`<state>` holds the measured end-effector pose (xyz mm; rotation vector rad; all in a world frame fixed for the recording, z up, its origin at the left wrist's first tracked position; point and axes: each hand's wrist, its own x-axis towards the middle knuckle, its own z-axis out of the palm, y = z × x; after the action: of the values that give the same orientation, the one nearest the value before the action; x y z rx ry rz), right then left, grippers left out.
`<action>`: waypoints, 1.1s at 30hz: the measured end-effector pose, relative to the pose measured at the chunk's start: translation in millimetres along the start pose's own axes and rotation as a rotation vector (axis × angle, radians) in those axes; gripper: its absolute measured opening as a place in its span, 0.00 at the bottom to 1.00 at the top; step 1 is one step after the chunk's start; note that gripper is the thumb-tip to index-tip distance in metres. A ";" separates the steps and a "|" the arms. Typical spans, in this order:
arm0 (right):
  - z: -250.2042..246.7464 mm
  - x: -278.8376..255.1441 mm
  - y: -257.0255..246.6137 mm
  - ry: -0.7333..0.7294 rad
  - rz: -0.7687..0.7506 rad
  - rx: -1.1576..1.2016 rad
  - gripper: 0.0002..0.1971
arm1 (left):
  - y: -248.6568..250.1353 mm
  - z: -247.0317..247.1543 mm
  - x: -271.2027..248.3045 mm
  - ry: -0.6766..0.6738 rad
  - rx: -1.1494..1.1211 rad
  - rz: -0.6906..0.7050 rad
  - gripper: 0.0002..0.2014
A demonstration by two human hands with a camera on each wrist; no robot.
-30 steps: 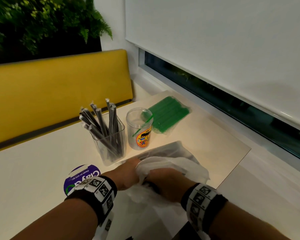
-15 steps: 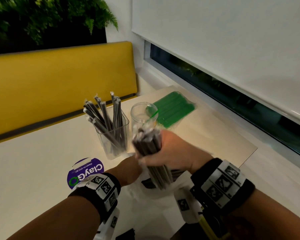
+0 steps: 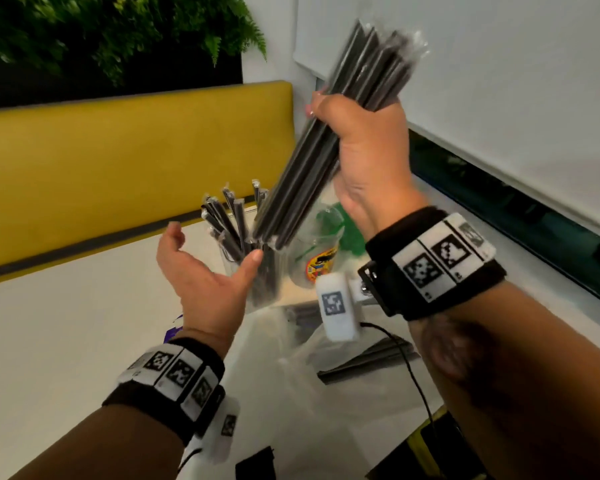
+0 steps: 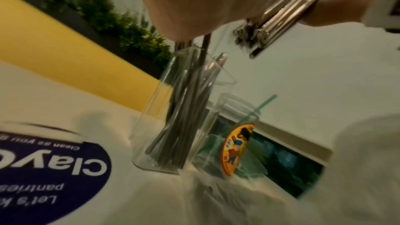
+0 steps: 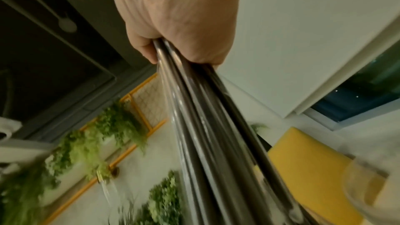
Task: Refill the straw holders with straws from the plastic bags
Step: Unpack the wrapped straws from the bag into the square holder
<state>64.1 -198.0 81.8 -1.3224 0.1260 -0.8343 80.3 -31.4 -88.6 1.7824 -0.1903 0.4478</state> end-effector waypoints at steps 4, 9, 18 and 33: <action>22.3 -3.9 31.0 0.002 -0.009 -0.282 0.08 | -11.8 11.3 21.5 -0.188 -0.086 -0.242 0.67; 37.5 -3.5 55.3 0.008 -0.001 -0.442 0.12 | -26.3 25.7 37.5 -0.364 -0.129 -0.244 0.70; 15.4 -47.3 127.6 -0.329 0.212 -0.573 0.50 | -33.6 34.3 48.9 -0.362 -0.321 -0.132 0.40; 31.8 -18.0 108.7 -0.932 -0.118 -1.277 0.29 | -50.3 38.2 57.2 -0.353 -0.097 -0.083 0.42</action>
<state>118.6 -160.8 -12.1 -2.8143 -0.2081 -0.0552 158.1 -48.9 -118.6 1.7556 -0.3770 0.0595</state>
